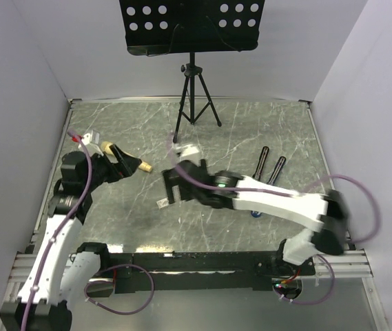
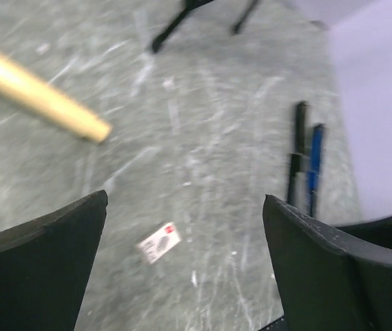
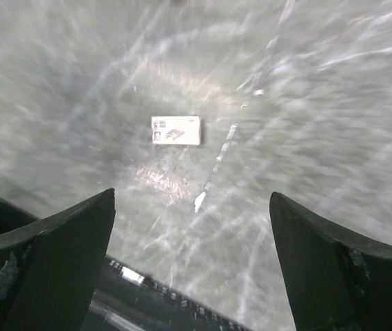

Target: Unload the staples from the stapler

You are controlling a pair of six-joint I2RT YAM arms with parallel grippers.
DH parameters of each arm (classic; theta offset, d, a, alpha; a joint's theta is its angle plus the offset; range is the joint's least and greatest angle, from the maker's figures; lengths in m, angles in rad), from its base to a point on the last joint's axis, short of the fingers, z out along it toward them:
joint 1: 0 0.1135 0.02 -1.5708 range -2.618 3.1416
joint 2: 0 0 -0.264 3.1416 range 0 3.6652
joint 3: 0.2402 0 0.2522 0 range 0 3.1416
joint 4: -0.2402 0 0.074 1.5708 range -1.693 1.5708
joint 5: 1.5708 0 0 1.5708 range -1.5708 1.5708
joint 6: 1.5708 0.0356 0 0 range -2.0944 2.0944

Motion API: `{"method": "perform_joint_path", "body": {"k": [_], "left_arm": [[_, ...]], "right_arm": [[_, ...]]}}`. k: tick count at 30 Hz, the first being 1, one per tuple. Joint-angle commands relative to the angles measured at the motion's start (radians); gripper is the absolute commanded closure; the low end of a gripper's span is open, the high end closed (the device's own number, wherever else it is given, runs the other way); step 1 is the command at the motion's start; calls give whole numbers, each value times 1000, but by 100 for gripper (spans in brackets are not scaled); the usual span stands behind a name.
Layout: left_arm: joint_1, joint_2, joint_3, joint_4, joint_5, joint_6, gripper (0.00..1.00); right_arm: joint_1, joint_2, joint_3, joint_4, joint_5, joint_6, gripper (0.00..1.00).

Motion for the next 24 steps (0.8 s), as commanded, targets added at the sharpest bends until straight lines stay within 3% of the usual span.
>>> {"method": "perform_joint_path", "body": {"k": [1, 5, 11, 24], "left_arm": [[-9, -119, -30, 158, 169, 16, 1], [-17, -136, -34, 195, 299, 19, 1], [-20, -151, -48, 230, 352, 8, 1], [-27, -191, -57, 228, 343, 11, 3]], "right_arm": [[-9, -269, -60, -140, 140, 53, 0], [-9, -499, -166, -120, 162, 41, 0], [-10, -674, -264, -54, 153, 74, 0], [-9, -688, -257, -72, 176, 90, 0]]}}
